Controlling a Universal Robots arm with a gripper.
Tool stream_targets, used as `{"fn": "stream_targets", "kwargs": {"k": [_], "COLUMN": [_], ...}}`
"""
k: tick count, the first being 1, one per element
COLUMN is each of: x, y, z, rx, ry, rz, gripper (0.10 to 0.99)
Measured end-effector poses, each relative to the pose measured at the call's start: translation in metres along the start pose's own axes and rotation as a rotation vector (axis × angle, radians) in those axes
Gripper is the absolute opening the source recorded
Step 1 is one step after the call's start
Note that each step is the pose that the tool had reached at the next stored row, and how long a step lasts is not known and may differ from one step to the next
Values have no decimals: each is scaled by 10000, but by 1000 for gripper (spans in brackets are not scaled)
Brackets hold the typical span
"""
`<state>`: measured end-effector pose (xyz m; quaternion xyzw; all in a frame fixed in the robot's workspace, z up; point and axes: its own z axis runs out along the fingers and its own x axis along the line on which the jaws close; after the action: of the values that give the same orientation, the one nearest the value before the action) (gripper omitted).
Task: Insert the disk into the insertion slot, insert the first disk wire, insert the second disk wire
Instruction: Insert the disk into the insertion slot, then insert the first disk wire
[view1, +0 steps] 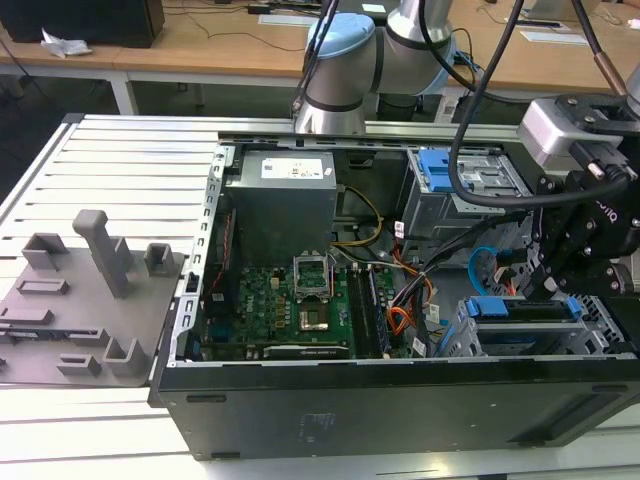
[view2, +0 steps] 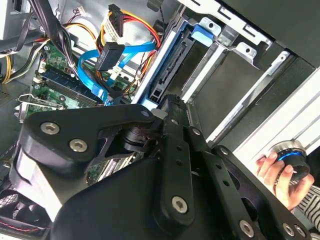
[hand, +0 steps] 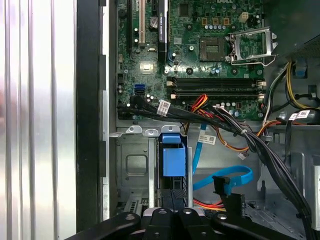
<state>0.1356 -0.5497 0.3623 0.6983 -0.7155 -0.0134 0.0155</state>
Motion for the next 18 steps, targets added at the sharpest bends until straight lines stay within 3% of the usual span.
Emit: {"fn": "stream_targets", "kwargs": {"k": [12,16,18], "x": [0,0,-1], "y": [0,-1,-20], "z": [4,5,6], "rx": [0,0,0], "ry": [0,0,-3], "rz": [0,0,-2], "gripper": [106,361,361]}}
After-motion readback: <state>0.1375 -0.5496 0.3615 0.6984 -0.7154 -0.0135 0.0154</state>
